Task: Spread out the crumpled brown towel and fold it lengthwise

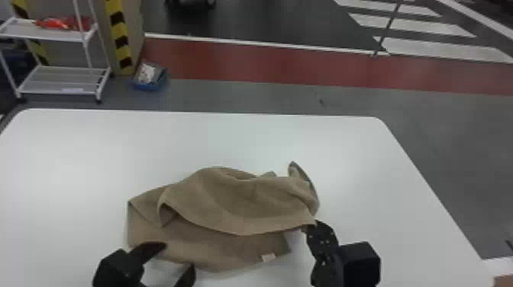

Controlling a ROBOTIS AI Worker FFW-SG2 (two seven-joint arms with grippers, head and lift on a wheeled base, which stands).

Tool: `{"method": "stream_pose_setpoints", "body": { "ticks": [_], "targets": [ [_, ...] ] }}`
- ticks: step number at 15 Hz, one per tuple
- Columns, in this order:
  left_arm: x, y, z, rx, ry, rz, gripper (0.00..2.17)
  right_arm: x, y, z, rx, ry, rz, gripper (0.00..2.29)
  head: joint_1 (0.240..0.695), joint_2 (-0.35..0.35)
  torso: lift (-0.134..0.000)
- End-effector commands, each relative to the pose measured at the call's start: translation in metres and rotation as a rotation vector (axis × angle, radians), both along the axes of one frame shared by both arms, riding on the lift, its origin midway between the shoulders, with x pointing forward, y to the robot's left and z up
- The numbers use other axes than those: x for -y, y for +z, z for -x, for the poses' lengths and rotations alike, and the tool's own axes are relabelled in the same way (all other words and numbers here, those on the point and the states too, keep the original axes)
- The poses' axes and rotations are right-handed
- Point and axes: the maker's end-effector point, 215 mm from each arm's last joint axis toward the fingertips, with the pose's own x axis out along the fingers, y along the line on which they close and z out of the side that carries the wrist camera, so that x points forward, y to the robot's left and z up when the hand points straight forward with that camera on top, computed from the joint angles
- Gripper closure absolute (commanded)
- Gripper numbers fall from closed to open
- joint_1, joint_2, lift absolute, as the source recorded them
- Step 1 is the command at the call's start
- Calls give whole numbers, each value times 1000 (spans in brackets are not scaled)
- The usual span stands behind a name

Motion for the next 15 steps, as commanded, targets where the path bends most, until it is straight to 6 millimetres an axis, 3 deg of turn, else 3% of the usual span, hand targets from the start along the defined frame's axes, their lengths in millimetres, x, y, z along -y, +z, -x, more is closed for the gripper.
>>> {"method": "stream_pose_setpoints", "body": {
  "ticks": [1, 4, 5, 7, 12, 15],
  "targets": [
    [7, 9, -3, 19, -12, 12, 660, 0, -1, 0, -1, 0, -2, 1295, 695, -185, -120],
    [19, 19, -2, 19, -55, 40, 1420, -1, -2, 0, 2, -4, -8, 1295, 695, -200, -120],
    [21, 23, -2, 23, -66, 50, 1440, -1, -2, 0, 3, -5, -9, 1291, 695, -206, -120],
    [19, 38, -2, 4, -61, 94, 1825, 4, -2, -1, 7, -12, -5, 1295, 695, -215, -120],
    [-80, 81, 1, -132, 16, 152, 1831, 35, -3, -3, 5, -66, 12, 1295, 695, -194, -120],
    [-136, 96, -12, -98, 85, 136, 1831, 43, -5, -2, 1, -78, 20, 1291, 695, -115, -120]
  ]
}}
